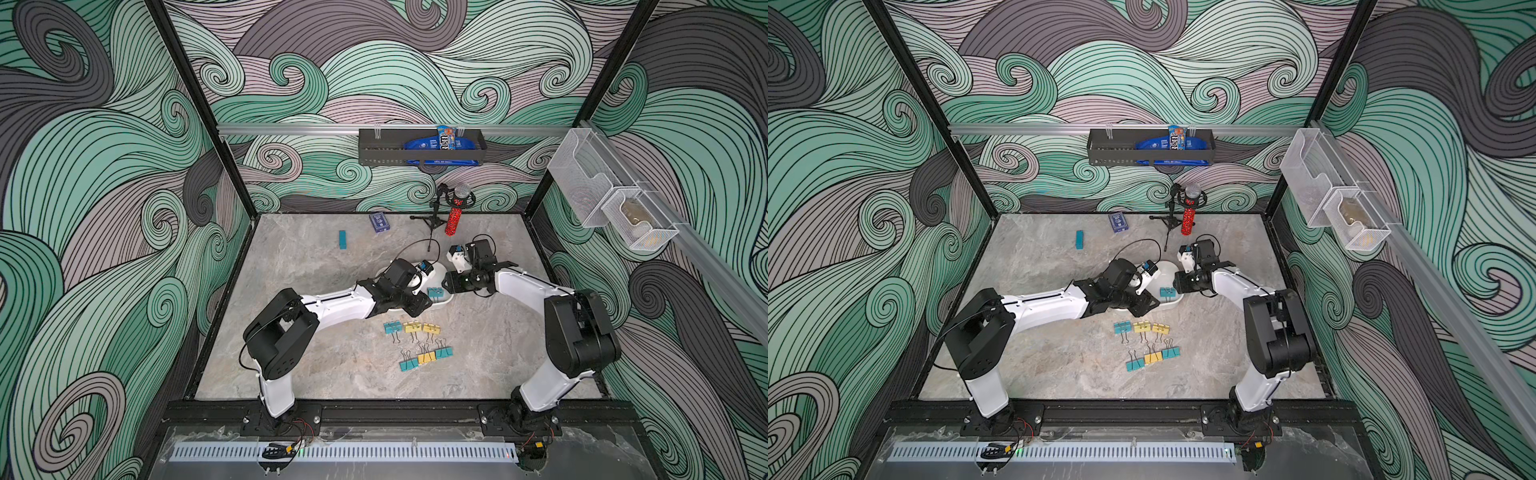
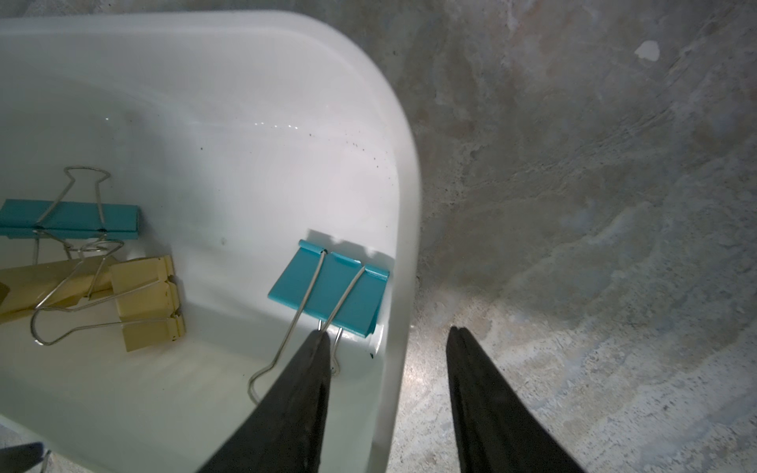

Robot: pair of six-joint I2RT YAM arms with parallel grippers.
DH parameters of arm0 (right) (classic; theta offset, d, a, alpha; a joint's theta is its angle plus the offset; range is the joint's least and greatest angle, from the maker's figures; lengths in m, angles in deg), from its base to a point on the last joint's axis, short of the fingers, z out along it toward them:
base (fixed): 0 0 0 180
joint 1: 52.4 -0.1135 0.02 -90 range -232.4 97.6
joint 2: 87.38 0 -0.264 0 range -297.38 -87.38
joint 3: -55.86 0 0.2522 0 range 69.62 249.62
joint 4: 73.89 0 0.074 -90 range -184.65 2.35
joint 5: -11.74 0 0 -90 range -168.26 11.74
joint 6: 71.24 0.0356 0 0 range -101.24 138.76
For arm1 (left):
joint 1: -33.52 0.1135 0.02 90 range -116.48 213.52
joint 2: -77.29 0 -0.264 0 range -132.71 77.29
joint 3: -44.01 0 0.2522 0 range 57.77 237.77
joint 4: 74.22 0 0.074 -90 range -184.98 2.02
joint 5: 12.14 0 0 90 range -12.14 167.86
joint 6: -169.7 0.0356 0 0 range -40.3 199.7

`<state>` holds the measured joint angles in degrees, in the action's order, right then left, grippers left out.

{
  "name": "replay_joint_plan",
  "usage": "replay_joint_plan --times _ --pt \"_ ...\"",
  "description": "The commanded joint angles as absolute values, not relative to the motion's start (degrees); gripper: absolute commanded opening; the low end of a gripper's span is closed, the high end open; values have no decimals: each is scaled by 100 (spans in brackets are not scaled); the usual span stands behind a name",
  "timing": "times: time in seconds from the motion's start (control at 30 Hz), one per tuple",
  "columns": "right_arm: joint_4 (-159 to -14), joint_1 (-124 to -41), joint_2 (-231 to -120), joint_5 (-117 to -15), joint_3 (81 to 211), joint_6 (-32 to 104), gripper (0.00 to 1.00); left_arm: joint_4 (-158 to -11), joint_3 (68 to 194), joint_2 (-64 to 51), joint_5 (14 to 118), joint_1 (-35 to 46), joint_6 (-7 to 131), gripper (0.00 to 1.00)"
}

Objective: Take out the binder clips from the storage box
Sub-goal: Pick up the binder clip from the storage box.

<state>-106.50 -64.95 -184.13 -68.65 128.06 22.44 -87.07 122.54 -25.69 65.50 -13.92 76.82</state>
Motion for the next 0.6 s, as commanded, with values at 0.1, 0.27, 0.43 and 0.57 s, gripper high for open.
replay_joint_plan --times 0.1,0.27,0.43,0.57 --pt "-10688 -6409 -18212 -6604 12863 2324 49 -8105 12402 -2676 6706 -1394 8918 44" --pt "-10679 -6267 -18181 -6463 12858 2389 49 -7840 12473 -2913 6570 -1393 9533 42" --pt "-10647 -6003 -18124 -6151 12887 2456 48 -8065 12831 -3305 6509 -1393 10110 43" --pt "-10625 -5912 -18099 -6094 12886 2465 49 -8299 13179 -3653 6570 -1402 10480 43"
